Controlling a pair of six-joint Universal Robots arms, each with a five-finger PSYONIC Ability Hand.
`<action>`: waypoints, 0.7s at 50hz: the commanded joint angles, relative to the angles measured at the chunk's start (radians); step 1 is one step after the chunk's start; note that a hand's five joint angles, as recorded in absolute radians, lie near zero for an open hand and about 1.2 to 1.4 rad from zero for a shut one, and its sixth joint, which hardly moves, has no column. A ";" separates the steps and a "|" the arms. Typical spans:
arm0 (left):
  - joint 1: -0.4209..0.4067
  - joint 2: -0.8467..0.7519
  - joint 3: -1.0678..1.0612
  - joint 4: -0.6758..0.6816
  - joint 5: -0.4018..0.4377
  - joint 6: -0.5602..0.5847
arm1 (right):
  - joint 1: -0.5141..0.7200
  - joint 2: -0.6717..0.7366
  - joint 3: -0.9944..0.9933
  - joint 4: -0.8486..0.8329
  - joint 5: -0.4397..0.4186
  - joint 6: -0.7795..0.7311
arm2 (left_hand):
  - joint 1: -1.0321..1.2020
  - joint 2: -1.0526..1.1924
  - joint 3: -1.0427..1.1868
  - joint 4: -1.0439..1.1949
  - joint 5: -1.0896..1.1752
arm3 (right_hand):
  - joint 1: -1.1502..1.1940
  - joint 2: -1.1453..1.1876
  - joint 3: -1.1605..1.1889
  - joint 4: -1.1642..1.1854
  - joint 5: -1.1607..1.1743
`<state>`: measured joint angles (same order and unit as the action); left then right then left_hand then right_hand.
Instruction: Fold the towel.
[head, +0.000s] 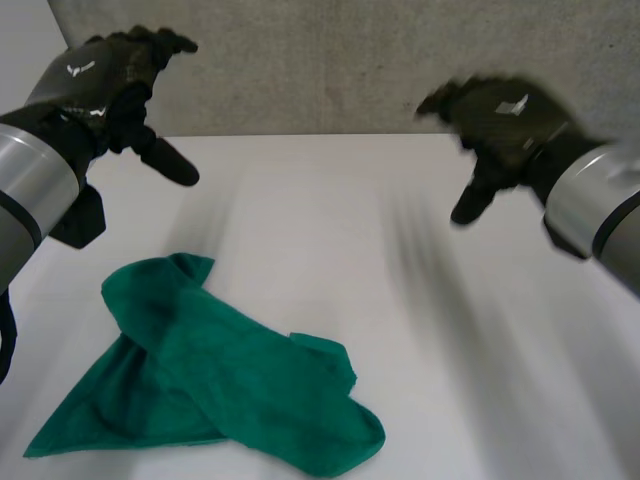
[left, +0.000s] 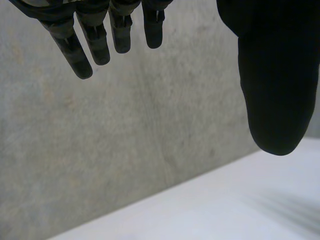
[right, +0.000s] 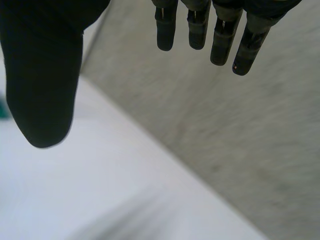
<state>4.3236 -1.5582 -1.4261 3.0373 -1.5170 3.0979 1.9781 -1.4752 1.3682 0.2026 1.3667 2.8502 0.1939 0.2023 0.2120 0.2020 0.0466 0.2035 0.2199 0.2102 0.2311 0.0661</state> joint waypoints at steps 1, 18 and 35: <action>0.002 0.009 -0.092 -0.090 -0.121 0.137 | 0.148 0.119 0.038 0.139 -0.098 -0.107 | 0.064 0.055 0.046 0.056 0.036 | -0.029 -0.045 -0.036 -0.057 -0.066; 0.014 0.136 -0.562 -0.100 -0.135 0.326 | 0.220 0.208 0.322 -0.078 -0.339 -0.279 | 0.225 0.217 0.207 0.217 0.198 | -0.019 -0.035 -0.025 -0.046 -0.056; 0.004 0.124 -0.651 -0.098 -0.137 0.419 | 0.257 0.332 0.324 -0.288 -0.167 -0.335 | 0.301 0.293 0.283 0.293 0.274 | 1.051 1.035 1.044 1.023 1.014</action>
<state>4.3351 -1.4314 -2.0648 2.9389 -1.6531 3.4821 2.2404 -1.1624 1.7311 -0.0135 1.1111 2.5095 0.4130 0.4114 0.4122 0.4135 0.2414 0.5593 0.6627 0.6448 0.6429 0.4462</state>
